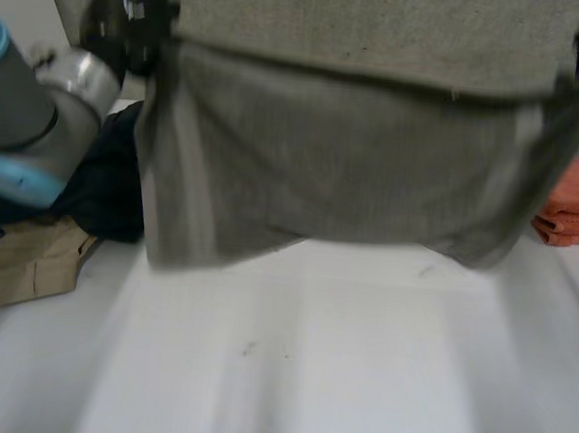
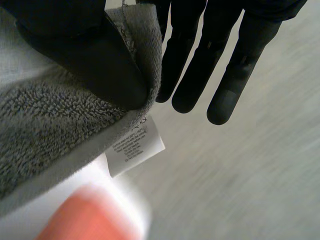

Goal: Fold the laundry.

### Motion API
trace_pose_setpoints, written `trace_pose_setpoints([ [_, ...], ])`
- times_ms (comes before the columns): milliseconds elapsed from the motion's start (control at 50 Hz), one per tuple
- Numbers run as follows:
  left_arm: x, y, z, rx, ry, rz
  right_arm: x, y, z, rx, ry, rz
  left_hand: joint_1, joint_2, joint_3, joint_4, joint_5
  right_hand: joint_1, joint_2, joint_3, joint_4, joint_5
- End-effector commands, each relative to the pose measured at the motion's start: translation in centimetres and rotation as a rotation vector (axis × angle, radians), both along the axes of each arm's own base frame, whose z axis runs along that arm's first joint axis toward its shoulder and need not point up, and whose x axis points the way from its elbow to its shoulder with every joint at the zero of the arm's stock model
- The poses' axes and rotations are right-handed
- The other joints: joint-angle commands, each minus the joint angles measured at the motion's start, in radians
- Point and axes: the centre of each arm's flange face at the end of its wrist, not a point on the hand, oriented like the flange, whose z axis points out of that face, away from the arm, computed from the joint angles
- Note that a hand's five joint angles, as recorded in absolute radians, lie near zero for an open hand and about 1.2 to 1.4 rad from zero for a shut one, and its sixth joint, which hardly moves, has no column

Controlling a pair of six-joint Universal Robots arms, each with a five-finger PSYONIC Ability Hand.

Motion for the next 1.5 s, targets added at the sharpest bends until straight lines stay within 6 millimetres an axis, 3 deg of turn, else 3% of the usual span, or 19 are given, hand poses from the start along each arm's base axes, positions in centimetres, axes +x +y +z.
trace_pose_setpoints([
  [20, 0.1, -2.1, 9.7, -0.452, 0.307, 0.039, 1.8, -1.3, 6.1, -0.518, -0.297, 0.147, 0.239, 0.197, 0.204, 0.194, 0.239, 0.229, 0.224, 0.207, 0.199, 0.205],
  [60, 0.4, -2.2, 10.2, -0.484, 0.356, 0.031, 1.7, -1.2, 6.2, -0.560, -0.333, 0.169, 0.239, 0.197, 0.204, 0.194, 0.239, 0.229, 0.224, 0.207, 0.199, 0.205],
  [120, 0.4, -2.4, 9.1, -0.441, 0.376, 0.020, 1.7, -1.1, 6.2, -0.543, -0.355, 0.182, 0.239, 0.197, 0.204, 0.194, 0.239, 0.229, 0.224, 0.207, 0.199, 0.205],
  [260, 0.4, -2.6, 1.1, -0.166, 0.275, 0.037, 2.4, -1.6, 1.2, -0.304, -0.308, 0.213, 0.239, 0.197, 0.204, 0.194, 0.239, 0.229, 0.224, 0.207, 0.199, 0.205],
  [360, 0.5, -1.0, -6.0, 0.041, 0.187, 0.025, 1.7, -2.4, -4.7, -0.065, -0.270, 0.223, 0.239, 0.197, 0.204, 0.194, 0.239, 0.229, 0.224, 0.207, 0.199, 0.205],
  [400, 0.6, -0.5, -7.5, 0.085, 0.169, 0.025, 1.2, -2.5, -6.6, 0.011, -0.258, 0.213, 0.239, 0.197, 0.204, 0.194, 0.239, 0.229, 0.224, 0.207, 0.199, 0.205],
  [420, 0.7, 0.3, -9.3, 0.137, 0.143, 0.024, 0.9, -2.5, -8.8, 0.093, -0.236, 0.202, 0.239, 0.197, 0.204, 0.194, 0.239, 0.229, 0.224, 0.207, 0.199, 0.205],
  [480, 1.0, 1.6, -11.7, 0.204, 0.094, 0.022, 0.4, -1.7, -12.4, 0.239, -0.160, 0.176, 0.239, 0.197, 0.204, 0.194, 0.239, 0.229, 0.224, 0.207, 0.199, 0.205],
  [540, 1.5, 4.8, -14.3, 0.285, -0.015, 0.015, -0.8, 0.1, -15.2, 0.402, -0.035, 0.137, 0.239, 0.197, 0.204, 0.194, 0.239, 0.229, 0.224, 0.207, 0.199, 0.205],
  [640, 2.6, 9.5, -15.6, 0.361, -0.161, 0.014, -3.0, 3.2, -17.8, 0.618, 0.100, 0.108, 0.239, 0.197, 0.204, 0.194, 0.239, 0.229, 0.224, 0.207, 0.199, 0.205],
  [700, 3.7, 12.9, -15.3, 0.407, -0.268, 0.025, -4.5, 5.4, -17.2, 0.695, 0.180, 0.077, 0.239, 0.197, 0.204, 0.194, 0.239, 0.229, 0.224, 0.207, 0.199, 0.205],
  [800, 6.3, 18.4, -14.4, 0.555, -0.453, 0.042, -6.7, 9.7, -13.5, 0.776, 0.284, 0.052, 0.239, 0.197, 0.204, 0.194, 0.239, 0.229, 0.224, 0.207, 0.199, 0.205],
  [940, 7.6, 21.6, -13.5, 0.756, -0.528, -0.005, -6.9, 13.5, -11.2, 0.853, 0.360, 0.094, 0.239, 0.197, 0.204, 0.194, 0.239, 0.229, 0.224, 0.207, 0.199, 0.205],
  [1000, 7.2, 21.2, -13.1, 0.733, -0.524, -0.038, -6.8, 13.5, -11.5, 0.843, 0.368, 0.097, 0.239, 0.197, 0.204, 0.194, 0.239, 0.229, 0.224, 0.207, 0.199, 0.205],
  [1080, 6.7, 18.5, -13.2, 0.672, -0.506, -0.030, -6.9, 11.1, -12.1, 0.729, 0.339, 0.052, 0.239, 0.197, 0.204, 0.194, 0.239, 0.229, 0.224, 0.207, 0.199, 0.205],
  [1200, 4.7, 12.7, -12.5, 0.435, -0.457, -0.006, -3.4, 7.3, -13.6, 0.583, 0.214, 0.096, 0.239, 0.197, 0.204, 0.194, 0.239, 0.229, 0.224, 0.207, 0.199, 0.205],
  [1260, 4.0, 9.1, -13.3, 0.339, -0.437, 0.038, -2.2, 4.5, -14.3, 0.495, 0.174, 0.088, 0.239, 0.197, 0.204, 0.194, 0.239, 0.229, 0.224, 0.207, 0.199, 0.205],
  [1320, 3.0, 7.4, -13.5, 0.282, -0.428, 0.060, -2.1, 2.1, -14.6, 0.429, 0.174, 0.035, 0.239, 0.197, 0.204, 0.194, 0.239, 0.229, 0.224, 0.207, 0.199, 0.205],
  [1500, 0.6, 3.8, -15.1, 0.227, -0.424, 0.064, 0.9, -1.6, -16.4, 0.354, 0.194, 0.052, 0.239, 0.197, 0.204, 0.194, 0.239, 0.229, 0.224, 0.207, 0.199, 0.205],
])
